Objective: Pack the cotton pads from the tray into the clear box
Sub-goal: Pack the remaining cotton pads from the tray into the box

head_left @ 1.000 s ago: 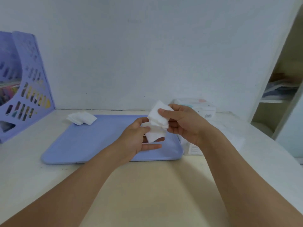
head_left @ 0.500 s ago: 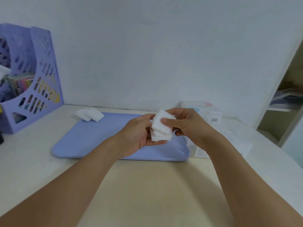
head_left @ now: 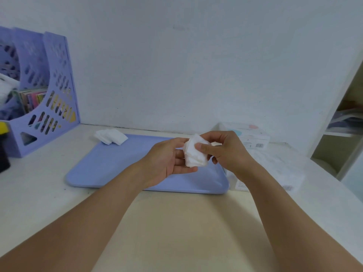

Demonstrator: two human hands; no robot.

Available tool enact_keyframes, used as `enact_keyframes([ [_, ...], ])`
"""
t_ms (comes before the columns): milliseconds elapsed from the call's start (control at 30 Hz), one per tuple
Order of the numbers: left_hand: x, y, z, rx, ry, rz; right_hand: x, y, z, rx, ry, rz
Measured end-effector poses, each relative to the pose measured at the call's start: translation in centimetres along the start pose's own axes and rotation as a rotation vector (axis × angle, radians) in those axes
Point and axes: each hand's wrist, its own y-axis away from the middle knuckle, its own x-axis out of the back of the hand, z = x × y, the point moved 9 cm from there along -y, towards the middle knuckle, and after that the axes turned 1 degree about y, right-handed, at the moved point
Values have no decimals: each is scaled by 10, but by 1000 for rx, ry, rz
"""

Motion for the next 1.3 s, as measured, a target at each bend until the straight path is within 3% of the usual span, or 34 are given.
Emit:
enact_keyframes([
  [333, -1, -2, -2, -65, -144, -13, 3, 1, -6, 41, -29, 38],
  [500, 9, -6, -5, -35, -55, 49, 32, 0, -4, -32, -315, 140],
  [600, 11, -7, -7, -16, -24, 62, 35, 1, -13, -1, -349, 19],
  [733, 1, -5, -5, -14, -54, -3, 0, 5, -21, 58, -46, -144],
  [833, -6, -2, -6, 2, -99, -66, -9, 3, -20, 89, 128, -66],
  [967, 1, -2, -9, 29, 48, 12, -9, 1, -14, 74, 177, 2],
  [1033, -3, -1, -10, 9, -23, -4, -10, 2, -14, 82, 171, 46],
  [1167, -4, -2, -8, -51, -38, 108, 3, 10, -12, -39, -17, 350],
  [1233, -15, -2, -12, -54, -17, 94, -15, 10, -6, -147, -158, 283],
  [1300, -32, 0, -19, -48, -133, 0, -46, 13, -4, -179, -140, 81],
])
